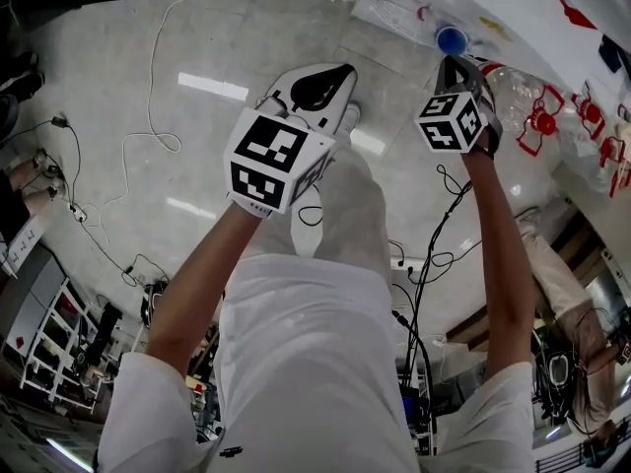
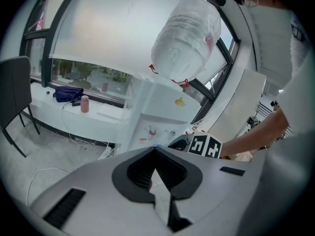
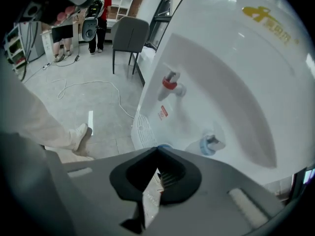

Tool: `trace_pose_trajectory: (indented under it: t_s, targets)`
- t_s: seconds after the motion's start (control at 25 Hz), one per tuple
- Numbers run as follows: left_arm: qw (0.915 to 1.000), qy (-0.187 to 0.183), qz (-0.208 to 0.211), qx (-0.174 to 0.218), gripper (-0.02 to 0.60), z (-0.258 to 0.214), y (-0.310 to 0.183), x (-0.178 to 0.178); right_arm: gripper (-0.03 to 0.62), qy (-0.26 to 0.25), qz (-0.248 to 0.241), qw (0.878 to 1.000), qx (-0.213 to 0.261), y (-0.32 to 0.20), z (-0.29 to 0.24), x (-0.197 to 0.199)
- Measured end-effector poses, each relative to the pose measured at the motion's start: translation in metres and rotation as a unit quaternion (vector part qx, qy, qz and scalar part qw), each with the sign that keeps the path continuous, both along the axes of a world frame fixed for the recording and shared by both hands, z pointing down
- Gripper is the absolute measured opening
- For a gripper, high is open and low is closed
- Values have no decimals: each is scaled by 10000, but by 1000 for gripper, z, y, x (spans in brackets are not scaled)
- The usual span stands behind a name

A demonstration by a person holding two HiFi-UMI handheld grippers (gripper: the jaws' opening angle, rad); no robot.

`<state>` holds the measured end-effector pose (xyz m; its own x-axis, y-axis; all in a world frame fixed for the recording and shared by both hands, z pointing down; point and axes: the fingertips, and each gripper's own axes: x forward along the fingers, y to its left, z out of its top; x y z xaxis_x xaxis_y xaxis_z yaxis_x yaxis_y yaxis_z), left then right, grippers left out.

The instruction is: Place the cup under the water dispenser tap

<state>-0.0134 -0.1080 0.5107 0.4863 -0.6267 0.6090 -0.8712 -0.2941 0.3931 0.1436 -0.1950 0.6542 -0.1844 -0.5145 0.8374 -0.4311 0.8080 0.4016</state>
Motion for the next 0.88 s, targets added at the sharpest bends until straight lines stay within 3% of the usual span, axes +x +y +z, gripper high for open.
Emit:
trace_pose_trajectory:
  t_s: [0.32,0.88]
  targets:
    - [9999,-27,-45,139,5,-33,5,3,11,-734,457,9962,-46,15,-48,-8]
    - [9984,268,-183,460,6,-119,15,16,11,-1905,1110,9754,-11,35,-162,-7]
